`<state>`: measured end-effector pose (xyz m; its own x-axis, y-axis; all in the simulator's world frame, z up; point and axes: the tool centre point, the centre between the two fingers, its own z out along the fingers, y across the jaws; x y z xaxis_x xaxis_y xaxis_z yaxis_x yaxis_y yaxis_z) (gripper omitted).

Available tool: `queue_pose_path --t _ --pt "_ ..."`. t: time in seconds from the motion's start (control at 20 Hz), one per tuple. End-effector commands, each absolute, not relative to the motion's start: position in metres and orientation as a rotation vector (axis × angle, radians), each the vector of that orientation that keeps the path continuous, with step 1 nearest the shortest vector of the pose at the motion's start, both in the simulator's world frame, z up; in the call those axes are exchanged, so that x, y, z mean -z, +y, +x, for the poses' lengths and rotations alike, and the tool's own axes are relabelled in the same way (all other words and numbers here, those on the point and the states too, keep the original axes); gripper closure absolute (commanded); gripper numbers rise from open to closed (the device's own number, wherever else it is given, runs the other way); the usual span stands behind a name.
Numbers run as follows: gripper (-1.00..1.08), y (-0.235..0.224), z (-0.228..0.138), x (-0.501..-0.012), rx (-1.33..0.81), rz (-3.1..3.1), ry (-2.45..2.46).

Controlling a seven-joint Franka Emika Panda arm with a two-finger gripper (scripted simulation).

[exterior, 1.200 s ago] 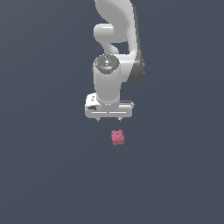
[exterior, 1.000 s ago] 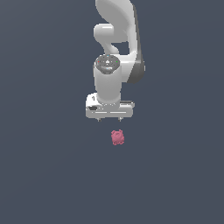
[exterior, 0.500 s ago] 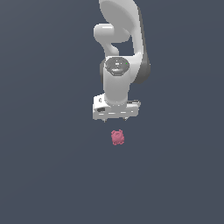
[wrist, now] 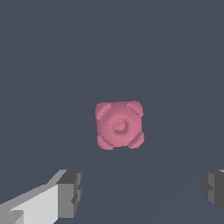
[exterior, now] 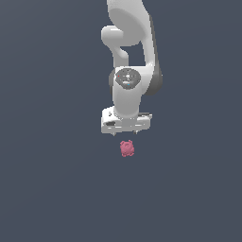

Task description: Pick up the object and move it to a goal position.

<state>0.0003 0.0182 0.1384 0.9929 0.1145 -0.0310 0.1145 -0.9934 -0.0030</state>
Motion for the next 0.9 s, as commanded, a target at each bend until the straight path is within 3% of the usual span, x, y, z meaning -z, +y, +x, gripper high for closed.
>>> queue_pose_path --t 0.0,0.85 --pt "-0.92 0.021 0.006 -0.128 -0.039 -3.134 -0.2" --pt "-0.92 0.031 0.024 -0.087 -0.003 -3.13 -0.268"
